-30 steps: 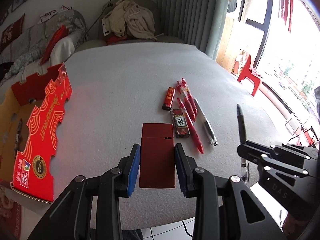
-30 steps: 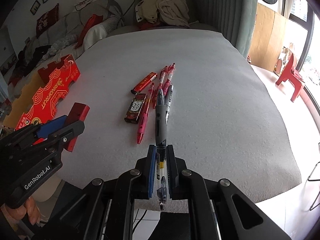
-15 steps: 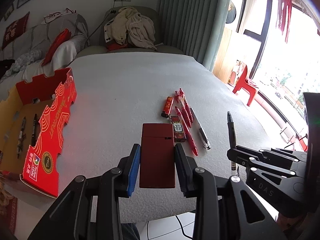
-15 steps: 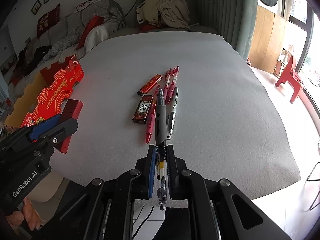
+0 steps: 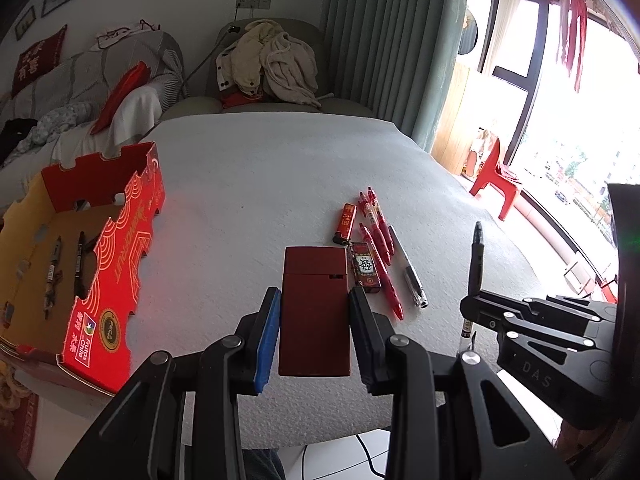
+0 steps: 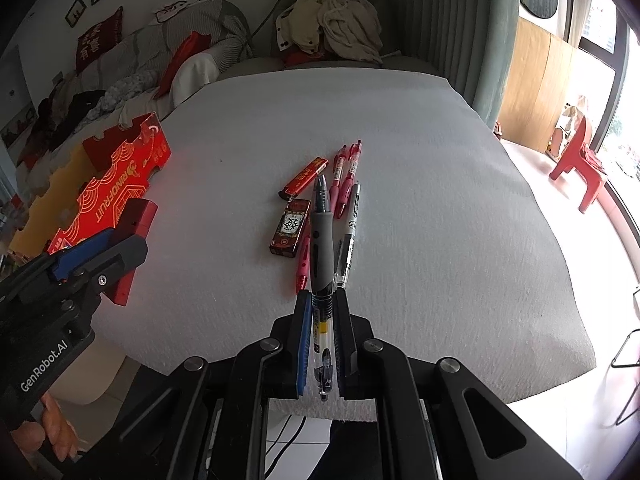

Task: Organize rigid objects
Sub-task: 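Carry the black pen and red case with both tools over the box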

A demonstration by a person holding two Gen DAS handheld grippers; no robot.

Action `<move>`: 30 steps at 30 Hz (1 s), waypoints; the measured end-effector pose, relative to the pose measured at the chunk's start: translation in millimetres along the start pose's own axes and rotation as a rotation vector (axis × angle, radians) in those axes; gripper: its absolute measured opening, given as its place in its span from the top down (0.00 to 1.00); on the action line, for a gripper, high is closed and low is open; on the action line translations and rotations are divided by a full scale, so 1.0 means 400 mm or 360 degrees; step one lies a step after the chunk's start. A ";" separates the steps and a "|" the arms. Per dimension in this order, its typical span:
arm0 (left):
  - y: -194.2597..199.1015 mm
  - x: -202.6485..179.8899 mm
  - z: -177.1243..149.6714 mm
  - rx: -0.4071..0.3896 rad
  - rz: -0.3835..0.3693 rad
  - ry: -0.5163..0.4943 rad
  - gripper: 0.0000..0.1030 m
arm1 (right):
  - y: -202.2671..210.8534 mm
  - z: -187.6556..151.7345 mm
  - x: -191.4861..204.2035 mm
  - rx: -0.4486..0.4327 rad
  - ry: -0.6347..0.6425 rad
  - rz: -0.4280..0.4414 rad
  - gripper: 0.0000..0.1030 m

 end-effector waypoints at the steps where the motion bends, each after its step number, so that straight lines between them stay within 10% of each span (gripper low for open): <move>1: 0.003 0.001 0.003 -0.0005 -0.0001 0.0001 0.64 | 0.002 0.005 0.001 -0.0004 0.0003 0.0001 0.89; 15: 0.124 0.107 0.100 -0.0206 0.0079 0.0108 0.64 | 0.055 0.141 0.128 -0.0127 0.0149 0.0105 0.89; 30: 0.216 0.409 0.131 -0.0315 0.0381 0.0372 0.64 | 0.090 0.245 0.486 -0.0228 0.0473 0.0424 0.89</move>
Point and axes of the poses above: each gripper's, at about its wrist camera, not at the fingertips, and y roughly against the way its jaws point, x to its left, z to its top, the point moved 6 cm from there along -y, roughly the way its jaws point, and after that the axes turned 7 degrees about x, right-handed, at the moved point
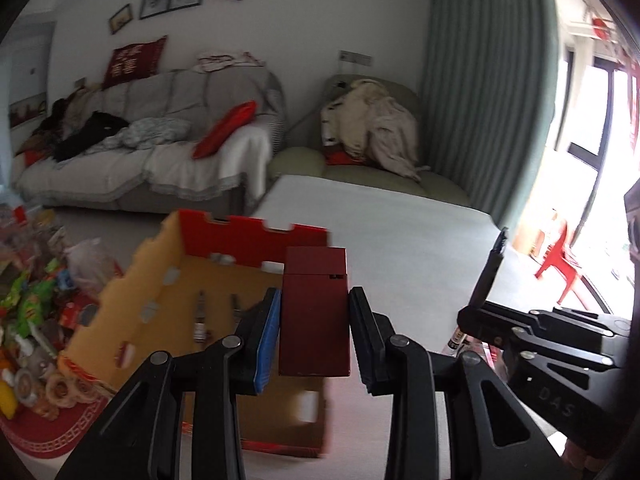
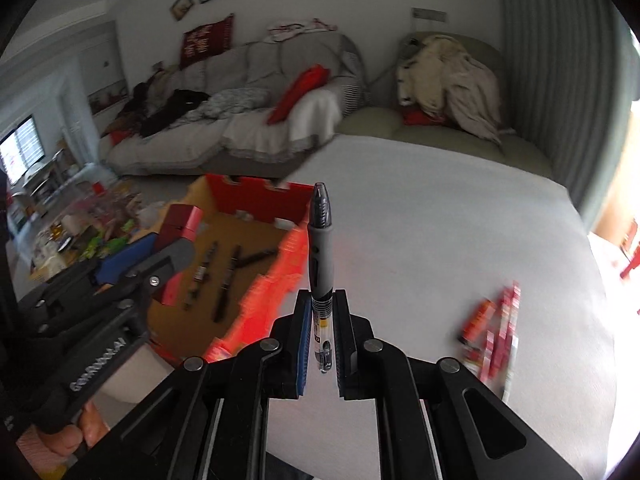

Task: Organize rigid objects
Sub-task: 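Carry the black pen and red case with both tools over the box, then lower both tools into the box and open them to release pen and case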

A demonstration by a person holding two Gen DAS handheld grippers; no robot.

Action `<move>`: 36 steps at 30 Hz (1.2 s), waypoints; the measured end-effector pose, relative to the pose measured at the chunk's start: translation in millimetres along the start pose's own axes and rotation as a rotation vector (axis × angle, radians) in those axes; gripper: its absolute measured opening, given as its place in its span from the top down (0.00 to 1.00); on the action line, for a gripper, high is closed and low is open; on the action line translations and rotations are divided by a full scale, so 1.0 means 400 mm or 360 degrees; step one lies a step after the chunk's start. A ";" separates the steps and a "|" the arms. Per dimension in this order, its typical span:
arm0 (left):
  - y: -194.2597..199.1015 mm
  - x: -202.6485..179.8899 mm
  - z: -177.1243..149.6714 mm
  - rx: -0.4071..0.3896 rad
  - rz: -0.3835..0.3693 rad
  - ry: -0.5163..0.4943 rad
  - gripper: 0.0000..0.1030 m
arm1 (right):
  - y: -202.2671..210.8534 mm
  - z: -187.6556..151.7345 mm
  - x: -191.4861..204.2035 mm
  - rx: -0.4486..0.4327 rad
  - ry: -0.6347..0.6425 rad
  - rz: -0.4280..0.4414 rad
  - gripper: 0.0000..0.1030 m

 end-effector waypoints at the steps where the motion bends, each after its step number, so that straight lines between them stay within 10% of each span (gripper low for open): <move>1: 0.000 0.023 0.002 0.0001 0.0022 0.0014 0.64 | -0.008 0.007 0.012 0.0002 0.0011 0.0018 0.89; 14: -0.021 0.248 0.008 0.0025 0.0244 0.0181 0.64 | -0.108 0.067 0.203 0.0051 0.0176 0.0210 0.89; 36: -0.122 0.292 0.012 0.0129 0.0239 0.0220 0.64 | -0.193 0.106 0.228 0.0144 0.0180 0.0245 0.89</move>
Point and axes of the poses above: each gripper's, at about its wrist camera, not at the fingertips, and y roughly against the way its jaws point, x to its left, z to its top, the point moved 6 cm from there along -y, roughly the way its jaws point, and after that the axes turned 7 degrees about x, right-handed, at the moved point
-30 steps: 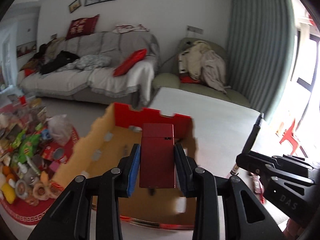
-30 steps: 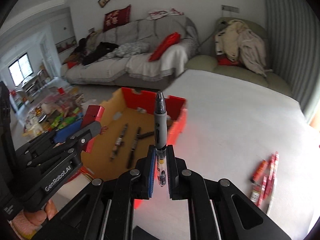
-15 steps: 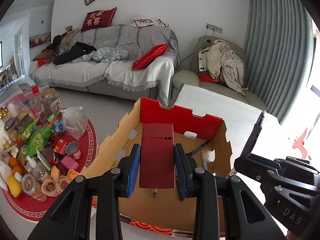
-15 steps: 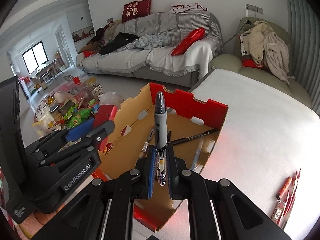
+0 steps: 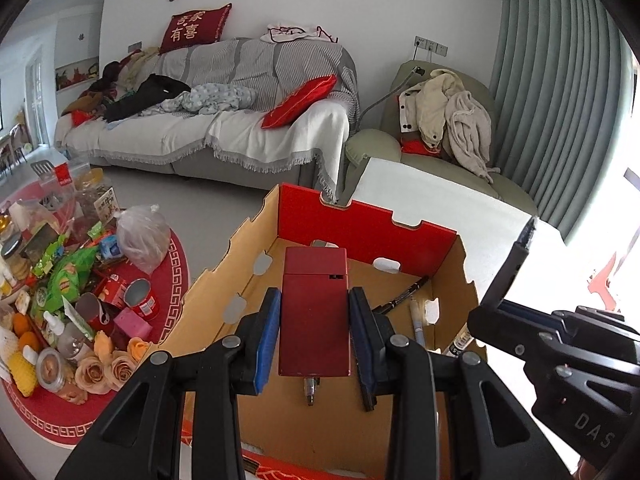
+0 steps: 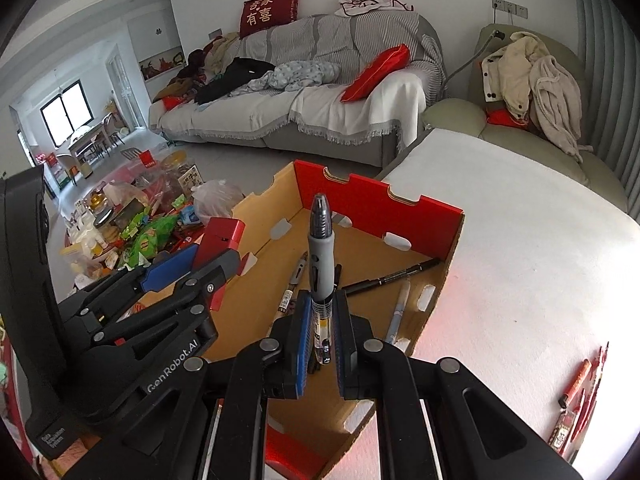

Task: Organize rigid objects
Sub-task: 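Lower both tools into the box and open them to release pen and case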

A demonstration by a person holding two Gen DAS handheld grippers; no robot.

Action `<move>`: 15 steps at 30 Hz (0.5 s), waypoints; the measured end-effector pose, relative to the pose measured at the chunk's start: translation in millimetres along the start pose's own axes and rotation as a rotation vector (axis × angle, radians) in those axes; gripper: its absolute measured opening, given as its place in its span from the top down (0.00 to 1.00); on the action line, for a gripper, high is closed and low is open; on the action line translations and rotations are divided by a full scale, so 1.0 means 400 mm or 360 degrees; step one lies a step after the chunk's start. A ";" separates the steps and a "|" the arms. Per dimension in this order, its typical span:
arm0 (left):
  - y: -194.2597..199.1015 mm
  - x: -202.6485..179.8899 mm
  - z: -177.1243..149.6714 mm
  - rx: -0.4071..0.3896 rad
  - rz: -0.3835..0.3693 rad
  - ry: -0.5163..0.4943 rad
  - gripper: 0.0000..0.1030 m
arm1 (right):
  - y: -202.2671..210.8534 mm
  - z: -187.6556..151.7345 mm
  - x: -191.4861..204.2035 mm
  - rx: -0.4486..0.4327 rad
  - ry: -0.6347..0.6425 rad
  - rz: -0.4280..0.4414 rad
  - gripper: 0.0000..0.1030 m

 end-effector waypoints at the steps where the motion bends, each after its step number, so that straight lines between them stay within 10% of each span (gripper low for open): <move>1: -0.003 0.001 0.001 0.0003 0.0001 0.0000 0.64 | -0.005 0.005 -0.001 0.0005 0.0003 0.0005 0.89; 15: -0.071 0.025 -0.010 0.0087 0.0018 -0.0028 0.64 | -0.092 -0.009 -0.035 0.0136 -0.0054 -0.0001 0.89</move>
Point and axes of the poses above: each gripper's, at about its wrist camera, not at the fingertips, and y roughly against the way its jaws point, x to its left, z to its top, the point moved 6 cm from there along -y, roughly the way its jaws point, and after that the axes turned 7 degrees about x, right-handed, at the moved point
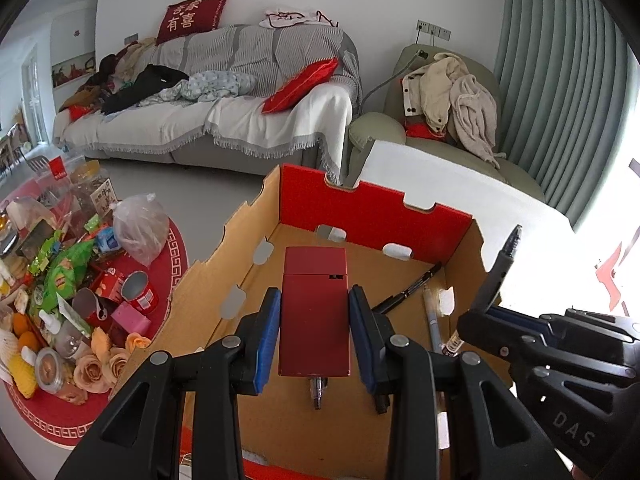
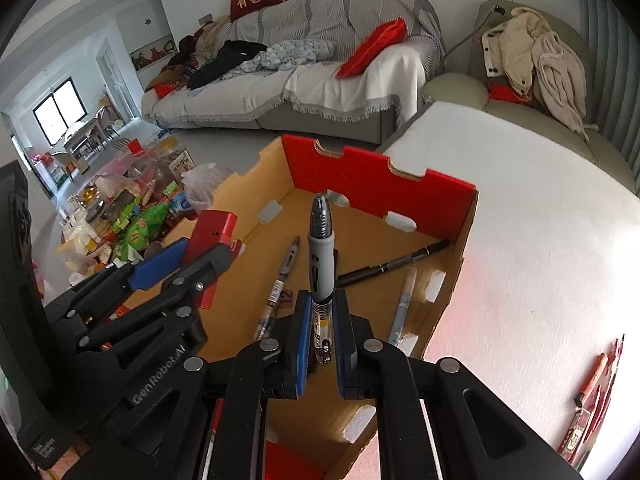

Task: Organize rigid objects
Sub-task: 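Lower both tools into the box and open them to release pen and case, then move both tools back over the table toward the remaining items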

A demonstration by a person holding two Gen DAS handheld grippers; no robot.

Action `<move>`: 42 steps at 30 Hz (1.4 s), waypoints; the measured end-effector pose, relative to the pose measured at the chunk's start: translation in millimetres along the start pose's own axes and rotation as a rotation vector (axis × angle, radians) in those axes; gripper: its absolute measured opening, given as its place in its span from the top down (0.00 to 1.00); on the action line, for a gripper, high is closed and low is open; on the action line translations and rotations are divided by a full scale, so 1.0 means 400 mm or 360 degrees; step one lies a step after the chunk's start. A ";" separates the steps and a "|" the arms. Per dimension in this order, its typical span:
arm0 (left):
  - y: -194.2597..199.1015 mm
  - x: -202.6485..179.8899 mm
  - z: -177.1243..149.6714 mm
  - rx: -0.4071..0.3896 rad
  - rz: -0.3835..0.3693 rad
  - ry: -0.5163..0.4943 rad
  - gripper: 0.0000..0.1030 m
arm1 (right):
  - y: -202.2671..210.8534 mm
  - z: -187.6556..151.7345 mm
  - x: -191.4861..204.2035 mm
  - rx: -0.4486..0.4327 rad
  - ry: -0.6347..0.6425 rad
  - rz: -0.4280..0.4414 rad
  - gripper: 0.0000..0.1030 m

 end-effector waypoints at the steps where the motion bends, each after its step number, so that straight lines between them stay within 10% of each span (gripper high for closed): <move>1: -0.005 0.002 -0.002 0.0007 0.0000 0.0000 0.64 | -0.005 -0.002 -0.004 0.0009 -0.0002 -0.0003 0.89; 19: -0.093 -0.003 -0.035 0.0172 0.0029 -0.0059 0.63 | -0.048 -0.010 -0.038 0.0061 -0.0045 -0.0070 0.89; 20: -0.097 -0.003 -0.036 0.0179 0.0038 -0.0067 0.60 | -0.048 -0.009 -0.039 0.0061 -0.0044 -0.0062 0.86; 23: -0.095 0.004 -0.029 0.0192 0.0034 -0.0039 0.36 | -0.041 -0.006 -0.050 0.0034 -0.0061 -0.0098 0.32; 26: -0.100 0.025 -0.025 0.0222 -0.0014 0.0025 0.00 | -0.016 -0.004 -0.070 -0.0019 -0.0106 -0.0081 0.29; 33: -0.029 -0.024 -0.015 0.0094 -0.0145 -0.0004 0.00 | 0.099 -0.050 -0.164 -0.0180 -0.0273 -0.0109 0.13; 42: 0.080 -0.340 -0.058 0.0090 -0.0424 -0.0359 0.00 | 0.210 -0.314 -0.459 -0.0135 -0.0812 -0.0250 0.13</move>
Point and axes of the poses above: each gripper's, at about its wrist camera, not at the fingertips, and y roughly against the way its jaws point, x to its left, z to its top, the point moved 6 cm from there along -y, roughly the way its jaws point, and after that the axes turned 7 degrees about x, right-handed, at the moved point
